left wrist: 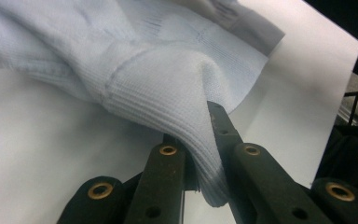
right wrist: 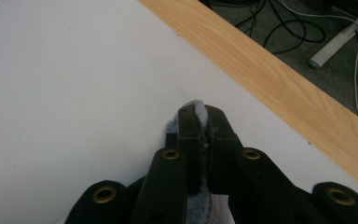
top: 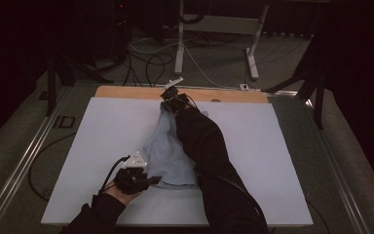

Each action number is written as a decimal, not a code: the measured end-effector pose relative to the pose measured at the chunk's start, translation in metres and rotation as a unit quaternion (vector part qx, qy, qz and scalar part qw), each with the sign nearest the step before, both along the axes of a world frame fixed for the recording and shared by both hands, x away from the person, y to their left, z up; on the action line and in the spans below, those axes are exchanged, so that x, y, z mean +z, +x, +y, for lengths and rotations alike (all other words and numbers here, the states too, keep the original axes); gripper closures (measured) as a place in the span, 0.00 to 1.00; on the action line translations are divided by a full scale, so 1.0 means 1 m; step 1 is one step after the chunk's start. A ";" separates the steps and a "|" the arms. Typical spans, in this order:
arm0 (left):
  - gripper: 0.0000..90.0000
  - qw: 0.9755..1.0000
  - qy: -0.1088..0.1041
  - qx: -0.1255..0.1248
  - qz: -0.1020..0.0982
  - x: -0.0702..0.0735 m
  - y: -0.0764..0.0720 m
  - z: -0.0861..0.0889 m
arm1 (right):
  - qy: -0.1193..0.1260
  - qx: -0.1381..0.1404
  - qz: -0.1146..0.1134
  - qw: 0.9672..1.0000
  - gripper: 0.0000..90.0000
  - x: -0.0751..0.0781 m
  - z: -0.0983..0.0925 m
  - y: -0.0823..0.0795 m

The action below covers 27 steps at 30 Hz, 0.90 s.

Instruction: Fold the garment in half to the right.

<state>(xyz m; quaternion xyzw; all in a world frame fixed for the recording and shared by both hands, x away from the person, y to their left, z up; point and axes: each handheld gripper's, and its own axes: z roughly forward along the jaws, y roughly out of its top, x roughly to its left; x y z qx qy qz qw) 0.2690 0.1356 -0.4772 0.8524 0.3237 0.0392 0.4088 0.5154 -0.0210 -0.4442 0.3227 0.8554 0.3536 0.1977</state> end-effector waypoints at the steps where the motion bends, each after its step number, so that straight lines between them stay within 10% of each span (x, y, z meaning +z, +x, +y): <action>1: 0.97 1.000 0.002 -0.002 -0.002 0.002 0.000 -0.002 | 0.003 -0.002 -0.001 1.000 0.97 0.002 -0.003 0.000; 27: 0.97 0.997 0.020 -0.068 -0.028 0.025 0.001 -0.069 | 0.051 -0.020 -0.022 0.998 0.97 0.025 -0.080 -0.013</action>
